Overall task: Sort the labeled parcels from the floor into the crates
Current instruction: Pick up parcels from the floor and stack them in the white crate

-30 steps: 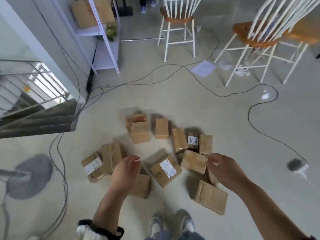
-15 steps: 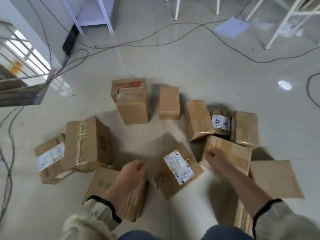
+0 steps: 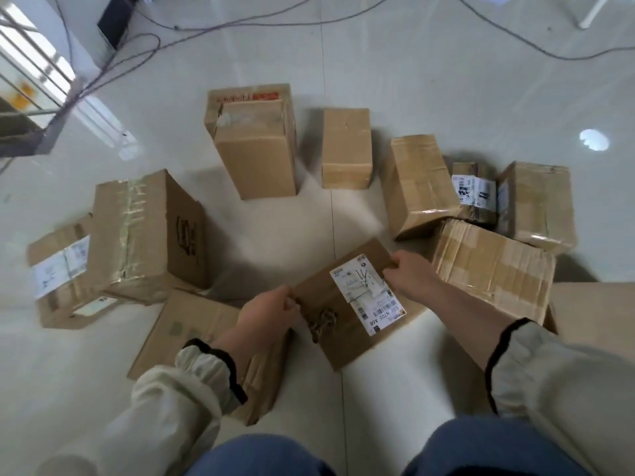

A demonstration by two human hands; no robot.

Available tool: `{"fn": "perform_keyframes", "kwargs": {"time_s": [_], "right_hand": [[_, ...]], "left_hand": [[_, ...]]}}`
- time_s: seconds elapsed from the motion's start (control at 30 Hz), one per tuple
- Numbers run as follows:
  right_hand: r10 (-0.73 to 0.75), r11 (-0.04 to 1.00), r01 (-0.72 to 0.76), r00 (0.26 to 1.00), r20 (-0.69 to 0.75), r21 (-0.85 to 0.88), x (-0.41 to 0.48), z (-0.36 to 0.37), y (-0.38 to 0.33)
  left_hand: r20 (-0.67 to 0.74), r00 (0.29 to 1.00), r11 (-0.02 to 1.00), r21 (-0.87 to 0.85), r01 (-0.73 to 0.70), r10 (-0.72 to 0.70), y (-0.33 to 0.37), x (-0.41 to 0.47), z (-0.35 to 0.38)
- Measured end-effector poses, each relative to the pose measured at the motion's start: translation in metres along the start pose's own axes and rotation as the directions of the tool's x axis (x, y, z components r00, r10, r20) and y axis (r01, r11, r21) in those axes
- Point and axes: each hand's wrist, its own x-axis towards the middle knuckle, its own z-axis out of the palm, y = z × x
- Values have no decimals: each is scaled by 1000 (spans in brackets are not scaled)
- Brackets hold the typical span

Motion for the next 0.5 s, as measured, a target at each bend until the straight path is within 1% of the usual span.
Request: {"fn": "perform_keyframes", "kwargs": {"time_s": [0.1,0.17,0.2,0.27,0.3,0.37,0.43,0.5], "right_hand": [[-2,1000,0,999,-51,-27,10,9,3],[-16,1000,16,995,-94,-5,12,14,7],[-23,999,26,993,-116,19,10,18,8],[-24,998,32,990,-136,51,1,25,10],[-17,998,26,991,-132,60,-3,31,13],[-3,997,11,994,-110,76,-11,40,20],[-29,1000,30,996,-79,7,-16,46,26],[-101,986,92,993,-56,-140,-16,46,28]], "left_hand": [[-44,999,999,-33,-11,10,0,10,4],[-98,995,999,-44,-2,-2,1,16,7],[-134,991,1000,-18,-8,5,2,18,9],[-201,978,994,101,-37,56,3,18,14],[-221,972,988,148,-42,74,2,17,18],[-242,966,982,184,-43,88,2,18,23],[-247,961,974,214,-72,125,4,24,22],[-212,963,957,273,-103,164,8,30,17]]}}
